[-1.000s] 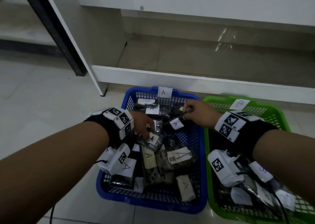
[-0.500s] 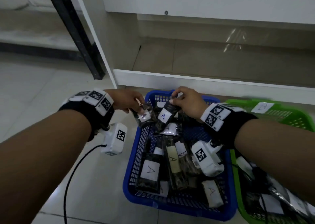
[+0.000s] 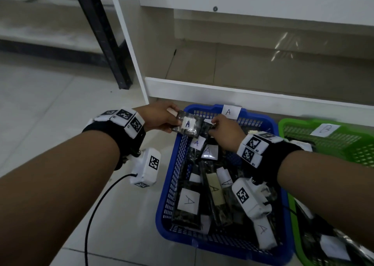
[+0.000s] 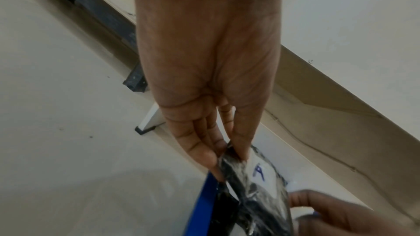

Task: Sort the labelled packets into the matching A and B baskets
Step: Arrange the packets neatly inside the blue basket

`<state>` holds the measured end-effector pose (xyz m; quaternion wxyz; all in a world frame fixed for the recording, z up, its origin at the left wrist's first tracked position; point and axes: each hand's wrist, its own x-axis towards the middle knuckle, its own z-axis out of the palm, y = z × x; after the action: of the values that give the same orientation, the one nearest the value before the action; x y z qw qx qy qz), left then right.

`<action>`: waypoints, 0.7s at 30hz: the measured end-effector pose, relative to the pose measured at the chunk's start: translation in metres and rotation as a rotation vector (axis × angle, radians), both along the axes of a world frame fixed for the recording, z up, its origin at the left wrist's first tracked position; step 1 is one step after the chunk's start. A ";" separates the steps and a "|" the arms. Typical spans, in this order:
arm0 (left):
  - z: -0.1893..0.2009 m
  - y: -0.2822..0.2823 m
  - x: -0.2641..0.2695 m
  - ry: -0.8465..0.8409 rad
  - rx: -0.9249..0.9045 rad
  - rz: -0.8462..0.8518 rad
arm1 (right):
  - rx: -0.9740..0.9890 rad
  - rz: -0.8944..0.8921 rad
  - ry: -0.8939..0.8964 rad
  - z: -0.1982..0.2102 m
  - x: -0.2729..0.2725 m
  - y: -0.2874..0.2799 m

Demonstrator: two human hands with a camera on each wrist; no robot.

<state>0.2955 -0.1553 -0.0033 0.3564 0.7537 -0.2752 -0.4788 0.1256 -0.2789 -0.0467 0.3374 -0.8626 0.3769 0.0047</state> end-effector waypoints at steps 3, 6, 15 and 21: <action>0.001 -0.010 -0.009 -0.056 -0.070 0.008 | -0.006 -0.091 -0.094 0.012 -0.003 -0.016; -0.005 -0.021 -0.020 -0.191 -0.099 -0.012 | -0.068 -0.183 -0.114 0.019 -0.009 -0.041; -0.042 -0.036 -0.055 -1.139 0.051 -0.383 | 0.211 0.514 0.566 0.047 -0.061 -0.046; -0.044 -0.037 -0.069 -1.213 0.046 -0.371 | 0.218 0.822 0.935 0.045 -0.082 -0.017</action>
<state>0.2264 -0.1920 -0.0474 0.0318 0.8383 -0.5437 -0.0261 0.0438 -0.2960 -0.0014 0.1936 -0.8045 0.1196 0.5486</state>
